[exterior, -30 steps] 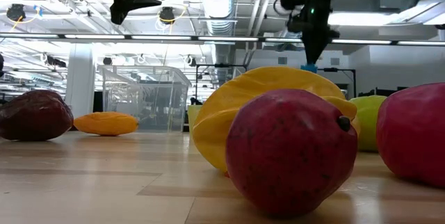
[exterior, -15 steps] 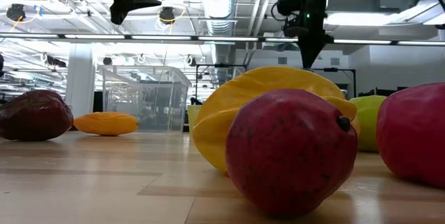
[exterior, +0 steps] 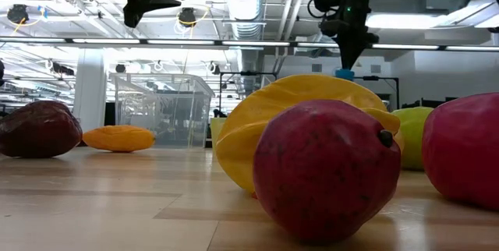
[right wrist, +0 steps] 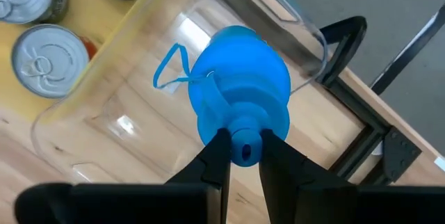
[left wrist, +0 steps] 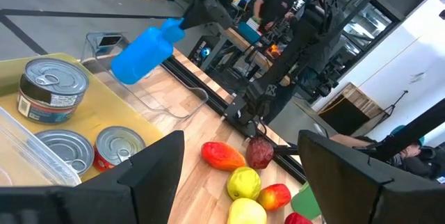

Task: Pick & Place Food Item
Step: Put the blue tumbler into the transparent bin

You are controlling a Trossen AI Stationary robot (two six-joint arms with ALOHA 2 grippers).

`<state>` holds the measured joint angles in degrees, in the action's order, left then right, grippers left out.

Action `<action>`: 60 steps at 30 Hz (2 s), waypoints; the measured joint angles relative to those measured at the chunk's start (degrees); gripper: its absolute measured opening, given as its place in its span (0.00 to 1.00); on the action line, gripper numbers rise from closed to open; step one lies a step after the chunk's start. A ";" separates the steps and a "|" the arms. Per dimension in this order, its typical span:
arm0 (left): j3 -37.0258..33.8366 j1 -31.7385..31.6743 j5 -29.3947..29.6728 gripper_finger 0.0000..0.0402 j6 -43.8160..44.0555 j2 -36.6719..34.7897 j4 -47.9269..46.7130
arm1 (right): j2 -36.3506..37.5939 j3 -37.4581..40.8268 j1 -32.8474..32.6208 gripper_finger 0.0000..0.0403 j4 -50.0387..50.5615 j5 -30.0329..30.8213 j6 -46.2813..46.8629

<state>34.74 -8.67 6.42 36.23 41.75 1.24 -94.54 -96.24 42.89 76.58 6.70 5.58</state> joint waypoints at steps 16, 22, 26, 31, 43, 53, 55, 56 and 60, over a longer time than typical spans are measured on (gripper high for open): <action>0.00 0.00 -0.22 0.68 0.07 -0.01 0.01 | 0.00 0.10 1.33 0.13 1.46 -2.34 0.00; 0.00 0.00 -0.20 0.68 0.07 0.00 0.02 | 0.00 0.10 1.45 0.13 1.94 -2.35 0.00; 0.00 0.00 -0.17 0.68 0.24 0.01 0.02 | 0.00 0.10 1.45 0.13 1.90 -2.34 -0.02; 0.00 0.01 -0.15 0.68 0.26 0.00 0.02 | -0.24 0.10 1.47 0.13 1.89 -2.31 0.38; 0.00 0.00 0.04 0.68 0.26 0.01 0.02 | -0.39 0.19 2.54 0.13 -0.23 -2.34 1.09; 0.00 0.00 0.00 0.68 0.20 0.01 0.02 | -0.46 1.37 4.39 0.13 -2.12 -3.81 -0.06; 0.00 0.00 0.00 0.68 0.18 0.01 0.02 | -0.39 1.34 4.45 0.13 -2.77 -3.80 -0.20; 0.00 0.00 0.00 0.68 0.16 -0.01 0.02 | -0.39 1.33 4.40 0.13 -2.96 -3.81 -0.20; 0.00 0.00 -0.03 0.68 0.11 0.00 0.02 | -0.42 1.33 4.64 0.13 -2.72 -3.78 -0.17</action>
<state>34.74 -8.67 6.39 36.34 41.75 1.26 -94.96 -94.91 47.52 73.87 2.92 5.41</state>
